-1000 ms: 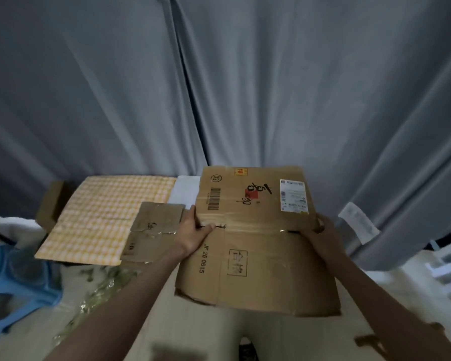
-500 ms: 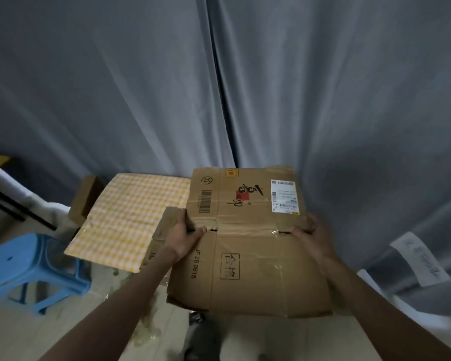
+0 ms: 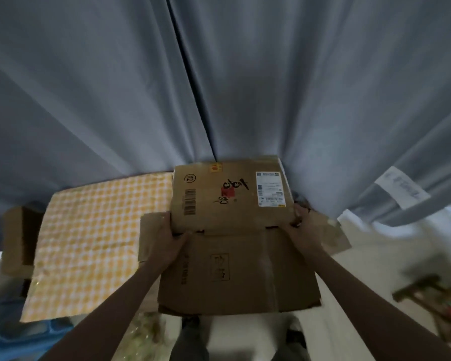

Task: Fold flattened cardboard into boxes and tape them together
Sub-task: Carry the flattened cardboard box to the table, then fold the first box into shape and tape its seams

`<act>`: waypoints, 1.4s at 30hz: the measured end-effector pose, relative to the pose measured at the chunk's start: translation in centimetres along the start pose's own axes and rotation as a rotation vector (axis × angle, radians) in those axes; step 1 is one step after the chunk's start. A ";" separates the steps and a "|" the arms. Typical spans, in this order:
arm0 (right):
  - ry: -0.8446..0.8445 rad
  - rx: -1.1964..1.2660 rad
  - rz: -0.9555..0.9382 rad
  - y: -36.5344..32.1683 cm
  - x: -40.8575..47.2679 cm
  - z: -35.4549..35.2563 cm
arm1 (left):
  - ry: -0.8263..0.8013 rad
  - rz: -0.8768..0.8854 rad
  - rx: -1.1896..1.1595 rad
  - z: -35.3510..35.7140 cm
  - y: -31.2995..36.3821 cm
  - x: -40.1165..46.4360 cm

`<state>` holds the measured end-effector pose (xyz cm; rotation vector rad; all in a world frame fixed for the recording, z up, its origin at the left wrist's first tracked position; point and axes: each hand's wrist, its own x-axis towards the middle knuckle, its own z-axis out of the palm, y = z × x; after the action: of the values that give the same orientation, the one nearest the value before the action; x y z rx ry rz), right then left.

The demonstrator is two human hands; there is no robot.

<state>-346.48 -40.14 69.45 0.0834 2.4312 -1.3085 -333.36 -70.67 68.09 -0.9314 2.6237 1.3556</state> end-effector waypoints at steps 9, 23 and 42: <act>0.038 0.044 0.055 5.8 3.8 8.7 | -0.027 -0.051 0.032 3.1 -9.5 6.2; 0.028 0.139 -0.075 20.5 14.2 25.0 | 0.179 -0.046 0.111 12.8 -27.4 14.4; -0.002 0.222 -0.097 25.0 16.5 27.4 | 0.321 0.132 0.375 13.9 -30.2 16.6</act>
<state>-347.90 -50.35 30.19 0.0225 2.3053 -1.6171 -334.09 -81.47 32.52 -1.0000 3.0720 0.7321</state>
